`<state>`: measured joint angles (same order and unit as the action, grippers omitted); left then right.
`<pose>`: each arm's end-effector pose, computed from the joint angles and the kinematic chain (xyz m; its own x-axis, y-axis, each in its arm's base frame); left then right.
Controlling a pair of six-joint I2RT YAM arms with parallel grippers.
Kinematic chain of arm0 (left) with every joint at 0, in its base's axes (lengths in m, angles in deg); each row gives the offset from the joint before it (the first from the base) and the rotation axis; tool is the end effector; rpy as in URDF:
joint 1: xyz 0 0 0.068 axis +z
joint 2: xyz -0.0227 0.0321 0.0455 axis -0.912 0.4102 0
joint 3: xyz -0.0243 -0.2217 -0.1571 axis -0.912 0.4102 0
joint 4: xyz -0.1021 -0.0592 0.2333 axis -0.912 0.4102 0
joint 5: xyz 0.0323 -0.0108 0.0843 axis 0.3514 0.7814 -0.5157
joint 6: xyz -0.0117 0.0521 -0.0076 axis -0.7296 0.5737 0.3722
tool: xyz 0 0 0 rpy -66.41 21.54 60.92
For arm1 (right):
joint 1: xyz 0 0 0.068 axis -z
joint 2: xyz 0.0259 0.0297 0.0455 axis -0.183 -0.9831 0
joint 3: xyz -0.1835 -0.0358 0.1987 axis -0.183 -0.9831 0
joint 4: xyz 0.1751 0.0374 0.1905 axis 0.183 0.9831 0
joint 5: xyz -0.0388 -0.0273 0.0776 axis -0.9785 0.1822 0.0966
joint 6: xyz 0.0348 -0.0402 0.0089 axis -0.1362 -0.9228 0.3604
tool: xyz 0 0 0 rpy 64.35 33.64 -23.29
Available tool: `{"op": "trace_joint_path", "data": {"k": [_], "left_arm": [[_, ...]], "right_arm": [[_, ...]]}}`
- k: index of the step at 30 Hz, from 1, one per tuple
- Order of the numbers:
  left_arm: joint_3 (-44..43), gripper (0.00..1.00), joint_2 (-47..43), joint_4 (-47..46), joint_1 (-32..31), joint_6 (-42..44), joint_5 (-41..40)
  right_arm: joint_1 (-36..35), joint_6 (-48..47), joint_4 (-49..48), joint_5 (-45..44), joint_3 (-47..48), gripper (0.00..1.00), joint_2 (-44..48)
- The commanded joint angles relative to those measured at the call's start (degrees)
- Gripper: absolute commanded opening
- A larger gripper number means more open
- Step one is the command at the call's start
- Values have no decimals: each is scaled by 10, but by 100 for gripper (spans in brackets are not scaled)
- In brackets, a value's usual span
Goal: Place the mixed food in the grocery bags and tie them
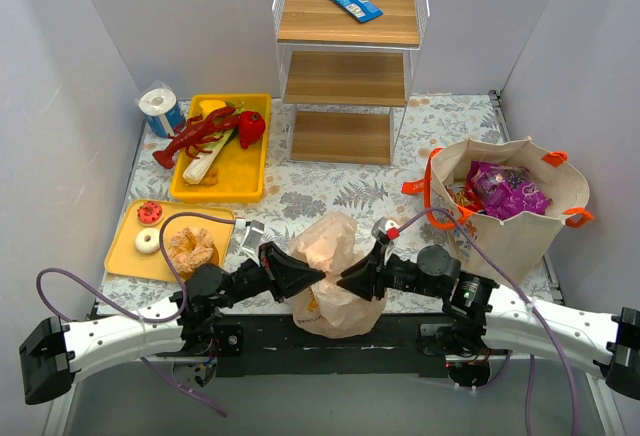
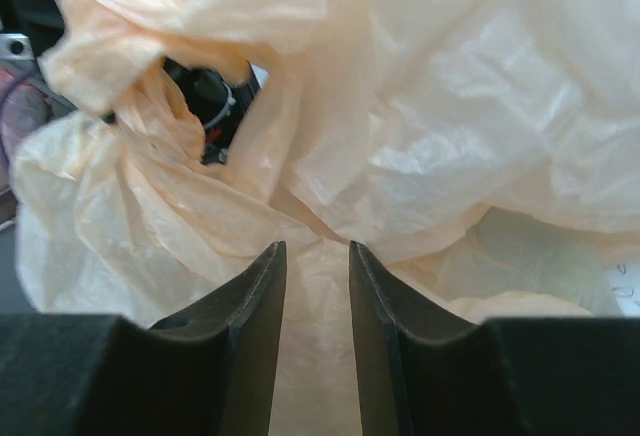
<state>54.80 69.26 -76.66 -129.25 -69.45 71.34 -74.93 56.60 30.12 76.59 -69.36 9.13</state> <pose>0.0639 -0.1379 0.2270 -0.9116 -0.3613 -0.1962 0.2533 -0.1178 -0.9602 0.0704 0.1581 0.2220 -0.4588 0.0516 -0.8870 -0.8352 0.3158 0.4503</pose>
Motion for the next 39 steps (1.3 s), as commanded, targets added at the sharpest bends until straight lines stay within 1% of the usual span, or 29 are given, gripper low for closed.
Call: {"op": "trace_joint_path", "data": {"k": [1, 2, 4, 6, 9, 12, 13, 17, 21, 24, 28, 34, 39], "left_arm": [[-35, 0, 10, -44, 4, -7, 70], [-39, 0, 8, -44, 4, -9, 72], [-40, 0, 5, -49, 4, -12, 78], [-42, 0, 1, -56, 4, -13, 82], [-50, 0, 9, -52, 6, -13, 99], [-57, 0, 20, -59, 7, -20, 118], [-59, 0, 21, -59, 7, -20, 121], [-64, 0, 21, -59, 9, -21, 120], [-63, 0, 21, -50, 11, -22, 117], [-61, 0, 21, -51, 11, -25, 118], [-56, 0, 21, -52, 12, -30, 117], [-49, 0, 28, -66, 14, -43, 125], [-45, 0, 37, -76, 15, -49, 129]], "right_arm": [[-4, -28, 51, -30, 60, 40, 69], [-4, -29, 68, -38, 77, 40, 97], [-4, -22, 108, -67, 90, 39, 121], [-4, -27, 123, -75, 107, 30, 138], [-4, -59, 109, -33, 119, 25, 122], [-4, -84, 65, 24, 118, 22, 87], [-4, -91, 51, 53, 116, 22, 80], [-5, -113, 14, 102, 102, 20, 52], [-4, -106, -51, 150, 78, 22, 55], [-5, -108, -60, 161, 71, 24, 55], [-7, -109, -96, 171, 59, 27, 47], [-10, -134, -110, 176, 69, 30, 21], [-12, -154, -117, 184, 80, 38, 3]]}}
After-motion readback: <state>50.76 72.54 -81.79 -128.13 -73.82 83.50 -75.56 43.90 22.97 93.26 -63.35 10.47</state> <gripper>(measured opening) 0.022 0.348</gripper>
